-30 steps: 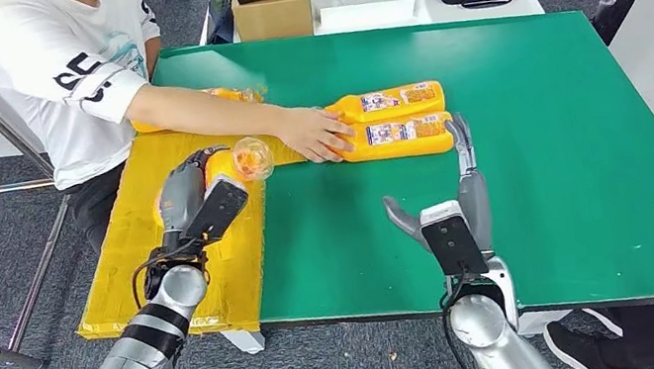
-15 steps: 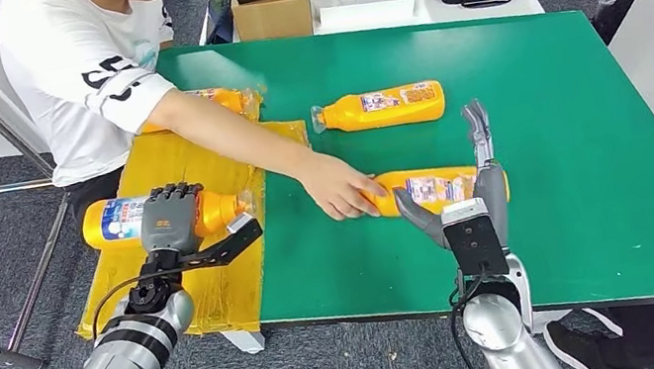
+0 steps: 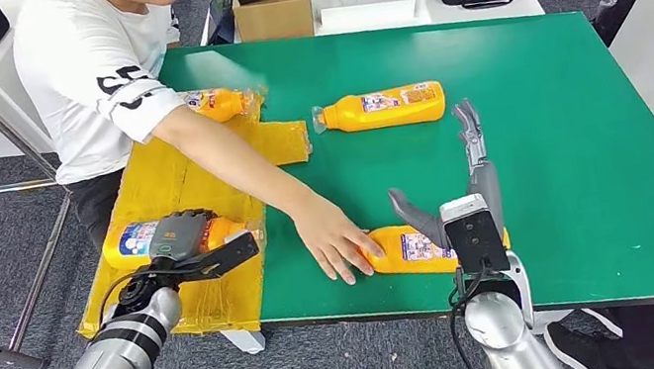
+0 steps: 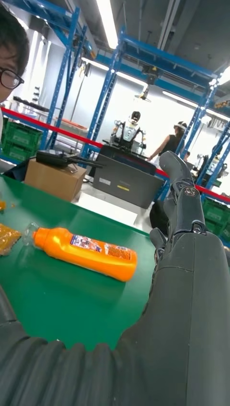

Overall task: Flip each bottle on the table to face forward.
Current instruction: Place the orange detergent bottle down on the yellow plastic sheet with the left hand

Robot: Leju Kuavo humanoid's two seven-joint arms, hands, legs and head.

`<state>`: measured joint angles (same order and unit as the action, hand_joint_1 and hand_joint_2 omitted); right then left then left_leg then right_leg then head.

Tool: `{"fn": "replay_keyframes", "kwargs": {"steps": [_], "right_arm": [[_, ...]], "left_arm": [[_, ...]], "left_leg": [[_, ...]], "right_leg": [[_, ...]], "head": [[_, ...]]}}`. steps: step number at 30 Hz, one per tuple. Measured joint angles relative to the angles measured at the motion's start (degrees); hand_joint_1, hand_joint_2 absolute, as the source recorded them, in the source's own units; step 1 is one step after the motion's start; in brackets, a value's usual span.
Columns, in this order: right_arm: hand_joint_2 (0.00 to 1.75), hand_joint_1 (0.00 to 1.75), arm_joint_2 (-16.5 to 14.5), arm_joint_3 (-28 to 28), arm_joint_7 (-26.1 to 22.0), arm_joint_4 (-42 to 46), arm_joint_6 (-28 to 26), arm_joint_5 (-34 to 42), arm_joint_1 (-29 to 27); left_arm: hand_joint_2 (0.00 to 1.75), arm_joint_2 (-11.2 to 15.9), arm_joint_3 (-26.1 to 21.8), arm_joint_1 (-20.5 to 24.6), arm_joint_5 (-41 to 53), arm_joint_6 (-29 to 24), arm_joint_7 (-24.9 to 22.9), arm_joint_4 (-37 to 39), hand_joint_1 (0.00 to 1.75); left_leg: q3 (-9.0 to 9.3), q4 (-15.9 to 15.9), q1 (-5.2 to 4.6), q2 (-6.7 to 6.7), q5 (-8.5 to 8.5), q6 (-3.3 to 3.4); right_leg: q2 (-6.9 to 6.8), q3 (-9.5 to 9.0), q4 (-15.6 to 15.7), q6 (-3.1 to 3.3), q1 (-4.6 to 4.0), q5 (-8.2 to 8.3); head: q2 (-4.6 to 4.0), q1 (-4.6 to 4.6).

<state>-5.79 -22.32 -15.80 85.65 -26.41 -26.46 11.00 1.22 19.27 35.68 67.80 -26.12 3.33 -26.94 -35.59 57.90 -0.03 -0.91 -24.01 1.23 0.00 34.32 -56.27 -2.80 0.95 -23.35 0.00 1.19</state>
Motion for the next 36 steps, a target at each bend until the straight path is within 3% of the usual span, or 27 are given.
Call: {"fn": "replay_keyframes", "kwargs": {"steps": [4, 10, 16, 22, 31, 36], "right_arm": [[1.75, 0.00, 0.16, 0.09, -0.11, 0.20, 2.51, 1.73, 0.71], [1.75, 0.00, 0.42, 0.10, -0.86, -0.03, 3.11, 2.87, 1.57], [1.75, 0.00, 0.69, 0.09, -1.01, -0.31, 3.13, 3.11, 1.92], [1.75, 0.00, 1.06, 0.10, -1.95, -0.99, 3.13, 4.17, 2.46], [1.75, 0.00, 1.71, 0.10, -3.30, -2.60, 3.13, 6.10, 3.56], [1.75, 0.00, 2.51, 0.25, -3.79, -3.67, 3.41, 8.03, 3.95]], "left_arm": [[1.75, 0.74, -3.38, 1.45, -6.29, 12.92, 9.09, 2.20, 0.00], [1.75, 1.74, -3.49, 2.88, -7.22, 19.69, 11.92, 3.27, 0.00], [1.75, 2.29, -3.48, 3.34, -7.54, 21.07, 12.97, 3.69, 0.00], [1.75, 3.33, -3.03, 3.62, -8.95, 24.61, 16.92, 3.85, 0.00], [1.75, 6.06, -2.70, 3.88, -16.97, 34.30, 27.35, 3.68, 0.00], [1.75, 8.96, -3.92, -0.12, -32.61, 43.85, 35.44, -1.32, 0.00]], "left_leg": [[0.18, -0.03, 0.00, -0.07, 0.01, -0.01], [0.32, -0.03, 0.00, -0.09, 0.03, -0.02], [0.32, -0.03, 0.00, -0.10, 0.03, -0.03], [0.34, -0.04, 0.01, -0.09, 0.03, -0.03], [0.47, -0.04, 0.01, -0.05, 0.03, -0.03], [0.47, -0.05, 0.01, 0.08, 0.02, -0.04]], "right_leg": [[-0.03, -0.21, 0.00, 0.02, 0.00, -0.01], [-0.03, -0.37, -0.02, 0.02, 0.00, -0.01], [-0.03, -0.37, -0.01, 0.02, 0.00, -0.01], [-0.03, -0.39, -0.01, 0.02, 0.00, -0.01], [-0.02, -0.50, -0.02, 0.02, 0.00, -0.01], [0.03, -0.43, -0.03, 0.02, -0.01, -0.01]], "head": [[0.00, -0.01], [0.00, -0.01], [0.00, 0.00], [-0.01, 0.00], [-0.01, -0.01], [-0.01, -0.01]]}}
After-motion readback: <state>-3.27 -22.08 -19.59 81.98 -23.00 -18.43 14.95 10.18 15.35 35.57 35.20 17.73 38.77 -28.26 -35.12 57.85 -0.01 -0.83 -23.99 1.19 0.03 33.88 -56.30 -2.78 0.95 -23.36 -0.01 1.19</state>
